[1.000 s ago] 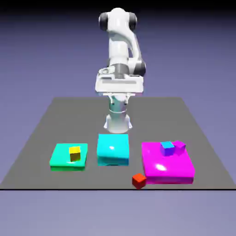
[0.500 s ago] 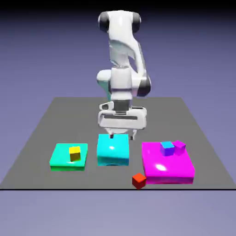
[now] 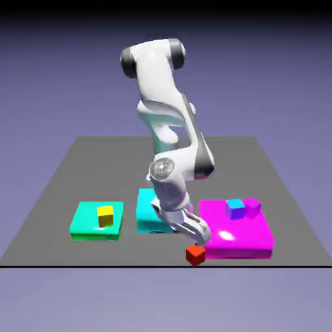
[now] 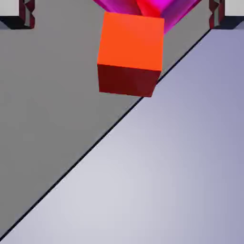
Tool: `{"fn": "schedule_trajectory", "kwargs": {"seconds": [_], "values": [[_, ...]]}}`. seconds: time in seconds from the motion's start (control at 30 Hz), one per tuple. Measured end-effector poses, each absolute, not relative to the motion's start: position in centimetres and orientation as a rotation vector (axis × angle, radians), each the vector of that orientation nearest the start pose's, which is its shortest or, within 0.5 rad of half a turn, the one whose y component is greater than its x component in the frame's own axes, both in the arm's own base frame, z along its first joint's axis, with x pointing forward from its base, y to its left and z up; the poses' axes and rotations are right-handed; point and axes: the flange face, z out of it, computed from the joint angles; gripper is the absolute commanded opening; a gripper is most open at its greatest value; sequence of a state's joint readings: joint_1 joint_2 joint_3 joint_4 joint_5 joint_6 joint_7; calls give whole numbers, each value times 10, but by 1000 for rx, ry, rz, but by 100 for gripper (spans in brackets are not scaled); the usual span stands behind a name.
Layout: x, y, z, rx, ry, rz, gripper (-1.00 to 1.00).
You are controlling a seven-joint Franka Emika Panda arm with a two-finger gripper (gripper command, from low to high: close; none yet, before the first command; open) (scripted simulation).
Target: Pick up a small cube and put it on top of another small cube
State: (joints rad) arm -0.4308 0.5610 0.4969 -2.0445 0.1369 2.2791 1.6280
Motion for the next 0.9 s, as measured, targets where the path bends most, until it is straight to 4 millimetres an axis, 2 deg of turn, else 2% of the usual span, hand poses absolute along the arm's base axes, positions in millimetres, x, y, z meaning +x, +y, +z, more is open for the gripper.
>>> {"fn": "schedule_trajectory", "kwargs": {"seconds": [0.07, 0.17, 0.2, 0.27, 0.37, 0.4, 0.53, 0.63, 0.67, 0.77, 0.9], "values": [[565, 45, 175, -1995, 2282, 701, 0], [554, 60, 118, -1995, 2282, 701, 0], [552, 62, 110, -1995, 2282, 701, -100], [552, 62, 110, -1995, 2282, 701, -100], [564, 47, 166, -1993, 2281, 702, -100], [559, 51, 171, -2034, 2261, 731, -100], [579, 37, 156, -2011, 2343, 657, -100], [578, 85, 195, -2254, 2157, 642, -100], [569, 107, 210, -2347, 2061, 661, -100], [534, 166, 253, -2614, 1756, 707, -100], [471, 231, 301, -2936, 1322, 743, -100]]}}
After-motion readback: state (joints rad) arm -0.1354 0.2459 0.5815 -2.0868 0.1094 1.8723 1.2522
